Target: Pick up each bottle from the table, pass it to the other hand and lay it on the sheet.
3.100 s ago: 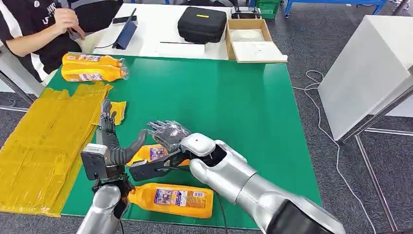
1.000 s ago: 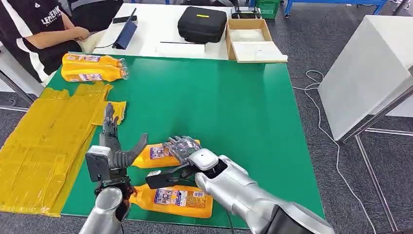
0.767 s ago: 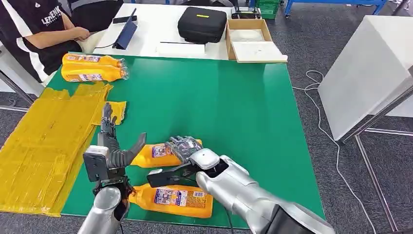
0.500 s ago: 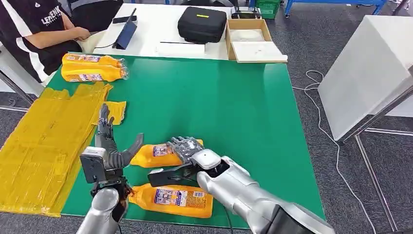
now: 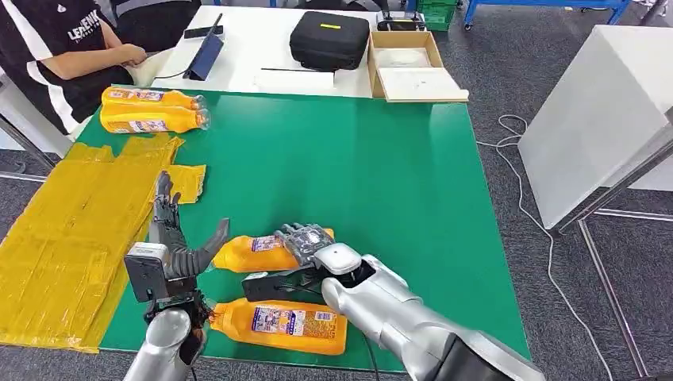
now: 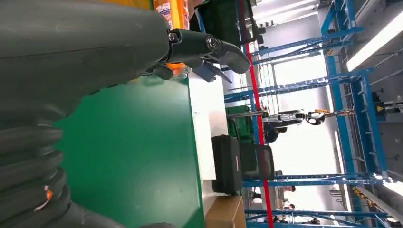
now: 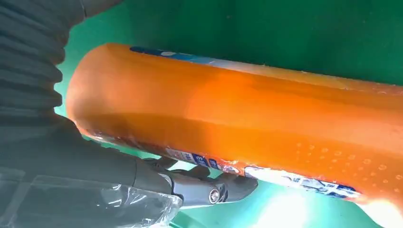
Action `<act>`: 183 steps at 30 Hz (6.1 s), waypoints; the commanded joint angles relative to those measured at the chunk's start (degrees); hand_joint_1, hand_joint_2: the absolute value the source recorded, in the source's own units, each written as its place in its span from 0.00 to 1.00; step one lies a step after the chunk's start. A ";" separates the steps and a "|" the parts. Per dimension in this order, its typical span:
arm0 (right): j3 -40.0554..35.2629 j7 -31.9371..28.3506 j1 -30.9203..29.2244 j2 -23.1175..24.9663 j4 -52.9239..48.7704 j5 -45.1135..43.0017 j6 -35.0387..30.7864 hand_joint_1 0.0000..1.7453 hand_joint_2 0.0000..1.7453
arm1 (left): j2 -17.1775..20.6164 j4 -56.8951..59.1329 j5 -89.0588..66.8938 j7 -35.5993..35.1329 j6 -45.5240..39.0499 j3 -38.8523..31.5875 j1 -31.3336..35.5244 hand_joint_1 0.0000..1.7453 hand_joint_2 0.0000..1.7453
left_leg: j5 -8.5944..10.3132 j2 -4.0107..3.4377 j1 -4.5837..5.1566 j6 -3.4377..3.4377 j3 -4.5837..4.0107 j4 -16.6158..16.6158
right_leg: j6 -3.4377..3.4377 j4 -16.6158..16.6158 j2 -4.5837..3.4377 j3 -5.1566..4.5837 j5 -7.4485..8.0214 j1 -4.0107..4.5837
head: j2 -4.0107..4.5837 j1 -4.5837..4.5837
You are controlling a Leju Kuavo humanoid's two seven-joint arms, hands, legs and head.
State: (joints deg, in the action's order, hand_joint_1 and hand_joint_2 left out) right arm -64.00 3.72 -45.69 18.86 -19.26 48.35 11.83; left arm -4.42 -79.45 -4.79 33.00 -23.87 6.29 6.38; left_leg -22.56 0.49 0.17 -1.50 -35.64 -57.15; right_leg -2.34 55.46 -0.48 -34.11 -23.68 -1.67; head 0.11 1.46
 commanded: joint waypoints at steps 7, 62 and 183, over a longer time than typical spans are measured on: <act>2.73 1.82 -0.39 -0.22 3.09 -1.12 1.36 0.00 1.00 | 0.85 2.76 0.51 -0.41 0.40 -0.52 2.46 0.00 1.00 | -0.03 0.10 -0.06 0.12 0.13 0.00 | 0.17 -0.03 0.17 0.19 -0.06 0.08 | 0.00 0.00; 16.60 -3.56 2.35 -2.73 -6.90 -2.59 -23.62 1.00 1.00 | 0.30 -2.86 -2.99 -0.89 0.89 -1.29 0.08 0.00 1.00 | -0.04 0.03 -0.06 0.08 0.04 -0.04 | 0.12 0.00 0.08 0.08 -0.04 0.07 | 0.00 0.00; 17.59 -31.77 13.82 -1.84 -7.90 -14.23 -41.82 1.00 1.00 | -10.47 17.10 11.02 -12.62 15.86 16.72 24.01 1.00 1.00 | -0.01 0.20 -0.06 0.06 -0.16 -0.06 | 0.09 -0.04 0.30 -0.07 -0.04 0.08 | 0.00 0.02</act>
State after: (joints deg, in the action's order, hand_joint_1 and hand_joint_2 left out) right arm -39.32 -27.89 -32.37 17.44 -31.21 31.08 -32.98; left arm -13.40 -64.94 5.68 19.14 -7.76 20.59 26.13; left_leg -22.53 0.52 0.20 -1.52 -35.89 -57.19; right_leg -2.38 55.45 -0.41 -34.38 -23.65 -1.68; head 0.11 1.49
